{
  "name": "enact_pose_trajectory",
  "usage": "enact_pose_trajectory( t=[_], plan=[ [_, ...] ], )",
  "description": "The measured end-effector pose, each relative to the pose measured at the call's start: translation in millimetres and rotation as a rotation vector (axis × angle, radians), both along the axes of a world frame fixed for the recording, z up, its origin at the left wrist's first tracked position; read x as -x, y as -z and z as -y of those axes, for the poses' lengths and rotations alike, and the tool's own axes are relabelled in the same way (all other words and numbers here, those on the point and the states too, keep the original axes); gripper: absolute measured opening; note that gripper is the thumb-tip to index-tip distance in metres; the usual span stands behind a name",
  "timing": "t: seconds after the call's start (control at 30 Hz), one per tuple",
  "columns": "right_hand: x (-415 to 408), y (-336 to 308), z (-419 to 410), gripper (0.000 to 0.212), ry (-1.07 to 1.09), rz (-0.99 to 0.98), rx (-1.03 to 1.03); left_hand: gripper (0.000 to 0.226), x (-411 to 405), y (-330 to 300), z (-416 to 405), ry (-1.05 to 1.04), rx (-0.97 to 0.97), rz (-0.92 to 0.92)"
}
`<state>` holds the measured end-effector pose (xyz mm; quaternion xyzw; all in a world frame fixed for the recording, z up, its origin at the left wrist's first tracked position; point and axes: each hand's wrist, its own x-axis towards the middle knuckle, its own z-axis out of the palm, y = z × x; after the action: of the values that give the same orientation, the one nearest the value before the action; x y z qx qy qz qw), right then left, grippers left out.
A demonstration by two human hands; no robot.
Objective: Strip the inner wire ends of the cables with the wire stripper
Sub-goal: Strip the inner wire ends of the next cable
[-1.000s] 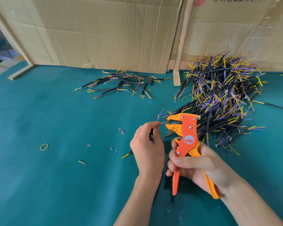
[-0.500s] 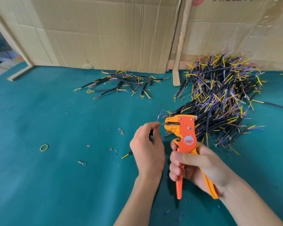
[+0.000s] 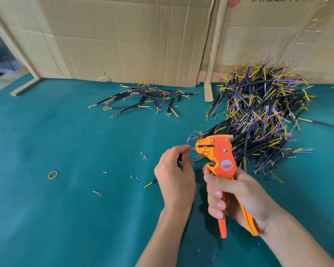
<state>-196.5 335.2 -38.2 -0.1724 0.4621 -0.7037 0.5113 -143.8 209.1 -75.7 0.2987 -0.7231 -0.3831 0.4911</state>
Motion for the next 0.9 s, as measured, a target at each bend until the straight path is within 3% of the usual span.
enact_pose_trajectory(
  t=[0.17,0.33,0.4,0.5,0.7,0.83,0.9],
  plan=[
    [-5.7,-0.7,1.7,0.014,0.039,-0.022,-0.016,0.011,-0.5,-0.4,0.2,0.006,0.008,0.003],
    [-0.1,1.8,3.2,0.027,0.135,-0.017,-0.042,0.012,-0.2,-0.5,0.1,0.031,-0.013,0.019],
    [2.1,1.0,1.5,0.027,0.136,0.004,0.032,0.012,0.5,-0.4,1.1,0.026,0.003,0.022],
    [7.0,-0.5,-3.9,0.045,0.1,0.045,0.144,0.012,0.5,-0.1,1.8,0.008,0.016,0.023],
    [12.0,-3.0,-7.2,0.027,0.139,0.078,0.154,0.023,-0.6,-3.8,0.4,0.004,0.007,0.074],
    [13.7,-6.5,-12.6,0.046,0.011,0.095,0.218,0.029,7.6,-29.8,-1.5,0.169,-0.195,0.215],
    [14.6,-6.9,-15.4,0.049,-0.028,0.095,0.239,0.029,25.1,-50.0,1.9,0.299,-0.244,0.201]
  ],
)
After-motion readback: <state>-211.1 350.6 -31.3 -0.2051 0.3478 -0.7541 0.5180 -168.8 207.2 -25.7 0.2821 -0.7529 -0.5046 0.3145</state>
